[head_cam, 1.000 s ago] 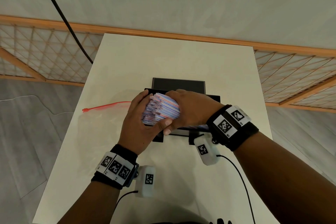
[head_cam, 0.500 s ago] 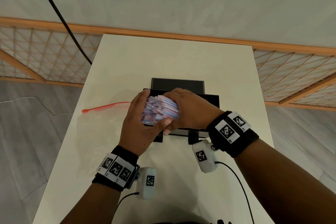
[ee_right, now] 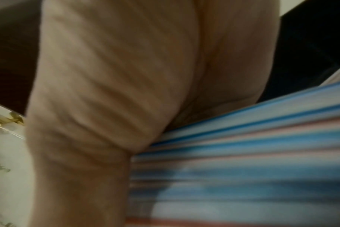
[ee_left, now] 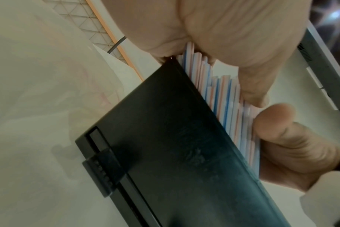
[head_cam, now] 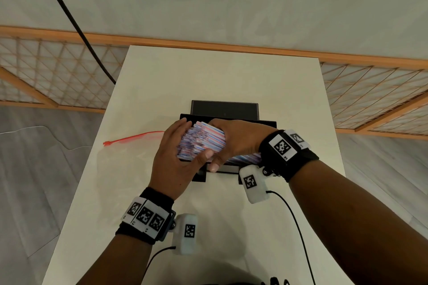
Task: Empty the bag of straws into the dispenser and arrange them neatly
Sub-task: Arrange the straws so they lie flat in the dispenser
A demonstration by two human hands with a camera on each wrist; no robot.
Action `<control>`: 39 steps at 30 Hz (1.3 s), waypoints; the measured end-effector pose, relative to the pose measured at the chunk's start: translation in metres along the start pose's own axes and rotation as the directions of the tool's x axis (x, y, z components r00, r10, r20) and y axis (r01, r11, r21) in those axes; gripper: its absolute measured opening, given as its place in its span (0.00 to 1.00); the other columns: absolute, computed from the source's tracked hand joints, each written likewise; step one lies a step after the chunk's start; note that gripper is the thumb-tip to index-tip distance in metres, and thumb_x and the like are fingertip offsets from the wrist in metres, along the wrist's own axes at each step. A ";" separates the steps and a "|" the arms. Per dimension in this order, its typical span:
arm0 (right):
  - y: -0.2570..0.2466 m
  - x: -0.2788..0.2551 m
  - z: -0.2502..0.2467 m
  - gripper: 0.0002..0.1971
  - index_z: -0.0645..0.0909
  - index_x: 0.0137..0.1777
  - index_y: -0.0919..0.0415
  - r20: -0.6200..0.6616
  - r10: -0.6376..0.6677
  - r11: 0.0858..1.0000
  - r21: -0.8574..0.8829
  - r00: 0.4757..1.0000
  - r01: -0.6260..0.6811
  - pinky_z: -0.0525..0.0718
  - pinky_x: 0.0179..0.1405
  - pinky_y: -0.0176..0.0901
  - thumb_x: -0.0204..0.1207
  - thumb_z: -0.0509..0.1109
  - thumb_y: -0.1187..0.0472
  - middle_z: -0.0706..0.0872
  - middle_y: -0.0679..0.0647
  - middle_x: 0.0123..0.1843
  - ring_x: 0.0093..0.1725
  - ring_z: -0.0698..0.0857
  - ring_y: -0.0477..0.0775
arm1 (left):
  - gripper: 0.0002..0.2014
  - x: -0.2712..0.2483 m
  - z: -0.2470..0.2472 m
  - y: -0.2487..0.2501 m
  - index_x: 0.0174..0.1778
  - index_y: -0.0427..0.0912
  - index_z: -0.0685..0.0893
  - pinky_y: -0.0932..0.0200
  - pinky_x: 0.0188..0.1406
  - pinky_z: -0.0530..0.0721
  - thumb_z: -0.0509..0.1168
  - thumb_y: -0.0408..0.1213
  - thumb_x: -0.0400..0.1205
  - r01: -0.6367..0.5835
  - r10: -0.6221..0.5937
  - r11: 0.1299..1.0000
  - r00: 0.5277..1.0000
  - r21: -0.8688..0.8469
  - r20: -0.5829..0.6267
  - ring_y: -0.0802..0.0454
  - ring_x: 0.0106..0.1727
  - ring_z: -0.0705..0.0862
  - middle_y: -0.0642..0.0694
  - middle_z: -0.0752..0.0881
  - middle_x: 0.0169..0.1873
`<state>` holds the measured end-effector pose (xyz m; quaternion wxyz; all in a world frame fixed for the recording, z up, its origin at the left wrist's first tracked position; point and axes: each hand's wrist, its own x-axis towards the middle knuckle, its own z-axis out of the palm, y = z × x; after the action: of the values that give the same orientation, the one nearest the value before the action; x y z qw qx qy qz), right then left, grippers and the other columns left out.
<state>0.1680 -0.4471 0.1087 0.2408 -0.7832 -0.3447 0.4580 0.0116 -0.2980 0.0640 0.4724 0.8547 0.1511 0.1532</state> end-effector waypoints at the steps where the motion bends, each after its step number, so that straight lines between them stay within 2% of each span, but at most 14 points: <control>1: 0.000 0.001 0.000 0.43 0.75 0.70 0.45 0.001 0.006 1.000 -0.012 1.000 -0.006 0.83 0.72 0.53 0.55 0.93 0.45 0.89 0.44 0.61 0.61 0.87 0.47 | 0.42 0.000 0.000 -0.001 0.79 0.46 0.73 0.76 0.70 0.74 0.73 0.62 0.71 0.005 -0.005 1.000 1.000 0.003 0.003 0.60 0.76 0.75 0.54 0.73 0.77; 6: -0.004 0.004 -0.003 0.42 0.75 0.68 0.46 -0.048 -0.010 0.998 -0.070 0.999 0.006 0.83 0.67 0.47 0.55 0.92 0.43 0.88 0.43 0.58 0.58 0.86 0.44 | 0.42 0.002 -0.002 -0.002 0.81 0.46 0.70 0.68 0.73 0.74 0.70 0.63 0.73 -0.008 0.007 0.999 1.000 0.035 0.018 0.61 0.78 0.73 0.54 0.71 0.79; 8: -0.004 0.004 -0.002 0.42 0.75 0.68 0.45 -0.050 -0.017 0.998 -0.066 0.999 0.014 0.82 0.65 0.45 0.56 0.92 0.44 0.88 0.43 0.58 0.57 0.86 0.43 | 0.43 0.001 -0.002 -0.002 0.82 0.46 0.70 0.71 0.74 0.73 0.69 0.64 0.73 -0.008 0.007 0.999 1.000 0.046 0.023 0.62 0.79 0.72 0.54 0.70 0.80; 11: -0.003 0.005 0.002 0.44 0.76 0.70 0.46 -0.032 -0.015 0.999 -0.040 0.999 0.014 0.83 0.72 0.52 0.54 0.93 0.45 0.89 0.44 0.60 0.61 0.87 0.47 | 0.43 0.001 -0.002 -0.001 0.81 0.46 0.71 0.78 0.71 0.71 0.69 0.64 0.72 0.011 -0.013 0.999 0.999 0.048 0.029 0.63 0.78 0.72 0.56 0.69 0.81; 14: -0.006 0.007 -0.001 0.44 0.76 0.68 0.45 -0.050 -0.024 0.994 -0.106 0.998 0.018 0.85 0.70 0.53 0.52 0.93 0.43 0.89 0.44 0.60 0.59 0.87 0.48 | 0.42 0.003 -0.002 0.001 0.81 0.47 0.70 0.82 0.69 0.70 0.72 0.63 0.74 0.019 -0.021 0.997 0.999 0.071 0.028 0.61 0.76 0.75 0.55 0.72 0.79; 17: -0.013 0.007 -0.003 0.44 0.75 0.68 0.46 -0.062 -0.042 0.979 -0.200 0.997 0.029 0.85 0.64 0.49 0.53 0.92 0.41 0.88 0.44 0.57 0.56 0.87 0.48 | 0.36 0.005 -0.005 0.005 0.78 0.52 0.73 0.68 0.72 0.77 0.71 0.61 0.75 -0.019 0.016 0.996 0.999 0.092 0.032 0.59 0.73 0.79 0.53 0.76 0.76; 20: -0.017 0.008 -0.001 0.46 0.73 0.69 0.46 -0.069 -0.040 0.967 -0.254 0.997 0.022 0.87 0.64 0.54 0.52 0.91 0.38 0.88 0.45 0.57 0.55 0.87 0.50 | 0.29 0.006 -0.007 0.008 0.73 0.64 0.71 0.58 0.72 0.79 0.72 0.58 0.76 -0.072 0.067 0.991 0.996 0.109 0.052 0.56 0.73 0.79 0.51 0.75 0.77; 23: -0.017 0.008 0.000 0.46 0.73 0.71 0.46 -0.050 -0.049 0.968 -0.247 0.998 0.035 0.86 0.67 0.53 0.54 0.91 0.40 0.88 0.44 0.59 0.57 0.87 0.49 | 0.37 0.006 -0.004 0.004 0.80 0.57 0.67 0.70 0.72 0.72 0.70 0.62 0.75 -0.039 0.035 0.995 0.998 0.096 0.049 0.57 0.77 0.74 0.52 0.71 0.80; 26: -0.014 0.007 0.000 0.48 0.72 0.74 0.47 -0.041 -0.049 0.976 -0.214 0.998 0.039 0.85 0.69 0.51 0.55 0.92 0.42 0.88 0.45 0.61 0.60 0.87 0.49 | 0.48 0.006 -0.001 0.001 0.86 0.48 0.59 0.74 0.72 0.70 0.67 0.65 0.74 -0.008 0.004 0.997 0.999 0.073 0.047 0.58 0.79 0.72 0.52 0.70 0.81; 28: -0.015 0.007 0.000 0.49 0.71 0.74 0.48 -0.048 -0.044 0.972 -0.233 0.998 0.032 0.85 0.68 0.52 0.54 0.92 0.41 0.88 0.46 0.61 0.59 0.87 0.50 | 0.45 0.005 -0.001 0.000 0.85 0.48 0.62 0.76 0.72 0.70 0.66 0.65 0.75 -0.040 0.035 0.994 0.998 0.105 0.046 0.60 0.79 0.70 0.51 0.69 0.81; 32: -0.021 0.009 0.001 0.51 0.71 0.74 0.50 -0.084 -0.042 0.939 -0.344 0.996 0.010 0.88 0.63 0.56 0.52 0.91 0.37 0.87 0.48 0.60 0.57 0.87 0.53 | 0.38 0.003 -0.003 0.003 0.80 0.49 0.72 0.89 0.61 0.65 0.65 0.65 0.76 -0.059 0.053 0.987 0.998 0.147 0.045 0.84 0.71 0.66 0.53 0.66 0.82; 34: -0.022 0.010 0.001 0.51 0.72 0.74 0.51 -0.088 -0.052 0.936 -0.352 0.995 0.018 0.87 0.63 0.55 0.52 0.91 0.38 0.87 0.48 0.60 0.57 0.86 0.53 | 0.37 0.003 -0.003 0.005 0.79 0.50 0.73 0.89 0.61 0.66 0.65 0.64 0.75 -0.048 0.042 0.990 0.998 0.132 0.046 0.83 0.70 0.68 0.53 0.67 0.82; 36: -0.020 0.009 0.001 0.48 0.73 0.73 0.52 -0.080 -0.074 0.949 -0.311 0.994 0.045 0.86 0.65 0.51 0.54 0.91 0.41 0.86 0.48 0.61 0.58 0.86 0.52 | 0.38 0.004 -0.003 0.004 0.79 0.49 0.72 0.84 0.66 0.69 0.66 0.64 0.76 -0.047 0.042 0.993 0.998 0.111 0.043 0.72 0.73 0.71 0.52 0.68 0.82; 39: -0.016 0.007 0.006 0.45 0.75 0.72 0.50 -0.099 -0.110 0.967 -0.242 0.989 0.083 0.84 0.66 0.49 0.55 0.92 0.45 0.85 0.47 0.62 0.59 0.85 0.50 | 0.39 0.005 -0.002 0.005 0.80 0.46 0.68 0.56 0.71 0.81 0.70 0.60 0.76 -0.036 0.035 0.999 0.998 0.036 0.047 0.56 0.74 0.77 0.50 0.74 0.76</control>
<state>0.1604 -0.4314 0.1130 0.1862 -0.8130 -0.4208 0.3567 0.0153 -0.2966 0.0698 0.4573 0.8691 0.1275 0.1389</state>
